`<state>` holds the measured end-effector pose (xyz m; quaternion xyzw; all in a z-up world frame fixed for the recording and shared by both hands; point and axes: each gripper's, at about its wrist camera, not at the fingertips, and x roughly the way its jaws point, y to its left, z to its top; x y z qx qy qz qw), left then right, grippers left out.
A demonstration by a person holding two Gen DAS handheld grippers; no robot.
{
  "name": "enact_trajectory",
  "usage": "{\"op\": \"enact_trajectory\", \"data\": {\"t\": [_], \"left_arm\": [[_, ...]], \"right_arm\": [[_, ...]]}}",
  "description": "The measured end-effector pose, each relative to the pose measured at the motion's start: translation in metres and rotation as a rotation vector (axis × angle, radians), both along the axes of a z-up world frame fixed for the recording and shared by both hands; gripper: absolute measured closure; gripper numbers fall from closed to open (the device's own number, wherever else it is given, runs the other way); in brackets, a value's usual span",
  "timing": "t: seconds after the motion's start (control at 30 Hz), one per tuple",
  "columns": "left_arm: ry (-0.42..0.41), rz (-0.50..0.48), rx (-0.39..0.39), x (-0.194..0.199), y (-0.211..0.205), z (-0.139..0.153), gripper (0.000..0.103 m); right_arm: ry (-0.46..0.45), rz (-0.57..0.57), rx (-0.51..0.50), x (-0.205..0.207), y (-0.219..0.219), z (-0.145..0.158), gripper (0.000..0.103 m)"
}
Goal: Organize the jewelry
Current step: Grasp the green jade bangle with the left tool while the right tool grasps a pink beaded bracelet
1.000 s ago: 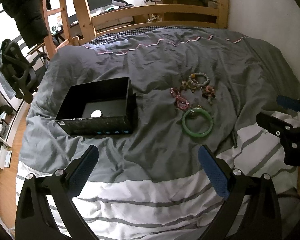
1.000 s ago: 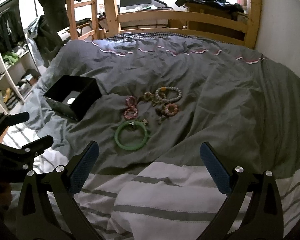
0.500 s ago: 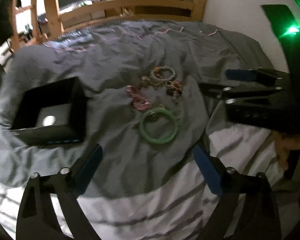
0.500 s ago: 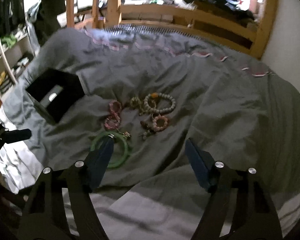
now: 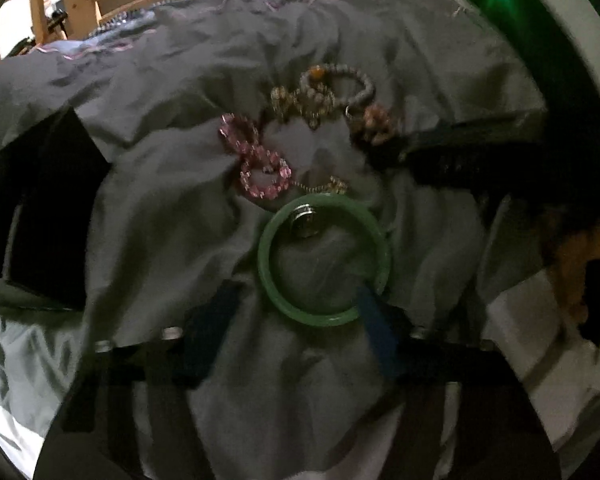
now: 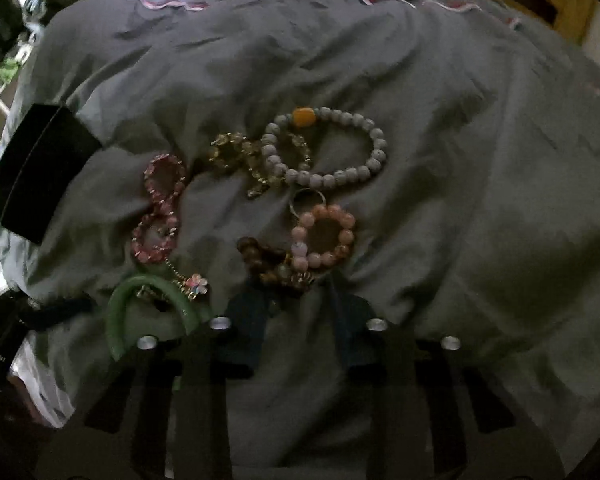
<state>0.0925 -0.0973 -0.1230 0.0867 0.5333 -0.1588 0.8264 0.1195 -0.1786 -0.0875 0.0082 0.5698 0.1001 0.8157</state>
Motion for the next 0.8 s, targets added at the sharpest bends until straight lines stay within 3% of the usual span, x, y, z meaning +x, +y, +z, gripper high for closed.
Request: {"op": "enact_trajectory", "data": {"t": [0.07,0.17,0.43,0.8], "left_arm": [[0.007,0.005,0.016,0.003,0.001,-0.004,0.074],[0.011,0.027,0.005,0.006,0.009,0.000,0.088],[-0.037,0.015,0.009,-0.004,0.010,0.019,0.095],[-0.062,0.025,-0.039,-0.014,0.019,0.046,0.095]], "right_arm": [[-0.028,-0.011,0.020,-0.002,-0.003,0.009,0.090],[-0.063,-0.018,0.045,-0.005,-0.005,0.021,0.092],[-0.153,-0.052,0.132,-0.021,-0.012,0.055,0.092],[-0.229,-0.062,0.220,-0.026,-0.016,0.083,0.092]]}}
